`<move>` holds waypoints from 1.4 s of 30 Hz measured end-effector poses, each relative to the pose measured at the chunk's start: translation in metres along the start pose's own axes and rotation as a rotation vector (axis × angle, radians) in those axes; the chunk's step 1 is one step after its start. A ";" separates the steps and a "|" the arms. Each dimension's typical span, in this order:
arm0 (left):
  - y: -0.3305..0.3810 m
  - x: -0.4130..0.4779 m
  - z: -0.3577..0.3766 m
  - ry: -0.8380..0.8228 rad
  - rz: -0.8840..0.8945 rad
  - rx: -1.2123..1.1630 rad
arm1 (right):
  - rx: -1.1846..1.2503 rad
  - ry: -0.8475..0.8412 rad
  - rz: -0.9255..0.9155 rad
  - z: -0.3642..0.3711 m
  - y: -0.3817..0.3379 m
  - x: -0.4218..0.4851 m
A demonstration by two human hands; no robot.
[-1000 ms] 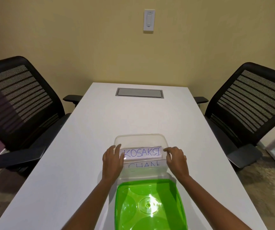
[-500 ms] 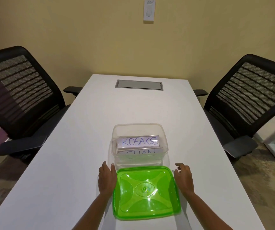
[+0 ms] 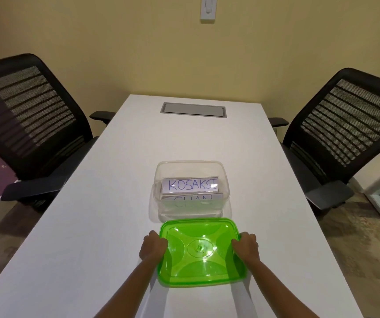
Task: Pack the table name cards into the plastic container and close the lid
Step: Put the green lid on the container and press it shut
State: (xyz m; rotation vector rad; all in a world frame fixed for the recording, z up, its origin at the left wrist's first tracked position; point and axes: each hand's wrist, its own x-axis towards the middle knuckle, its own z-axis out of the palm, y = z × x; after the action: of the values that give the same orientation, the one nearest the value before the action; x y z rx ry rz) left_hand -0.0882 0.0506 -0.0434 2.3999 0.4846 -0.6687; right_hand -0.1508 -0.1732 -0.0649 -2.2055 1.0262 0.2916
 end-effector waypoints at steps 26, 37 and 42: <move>0.081 -0.011 -0.066 -0.382 0.148 -0.224 | 0.327 -0.237 -0.322 -0.166 -0.024 0.017; 0.095 -0.014 -0.093 -0.524 0.156 -0.568 | 0.406 0.030 -0.561 -0.164 -0.062 0.028; 0.104 0.000 -0.101 -0.374 0.191 -0.654 | 0.434 0.118 -0.521 -0.155 -0.087 0.039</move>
State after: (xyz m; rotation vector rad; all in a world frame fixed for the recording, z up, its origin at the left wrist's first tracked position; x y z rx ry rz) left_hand -0.0038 0.0358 0.0732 1.6371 0.2544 -0.7171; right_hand -0.0722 -0.2585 0.0752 -2.0081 0.4776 -0.2754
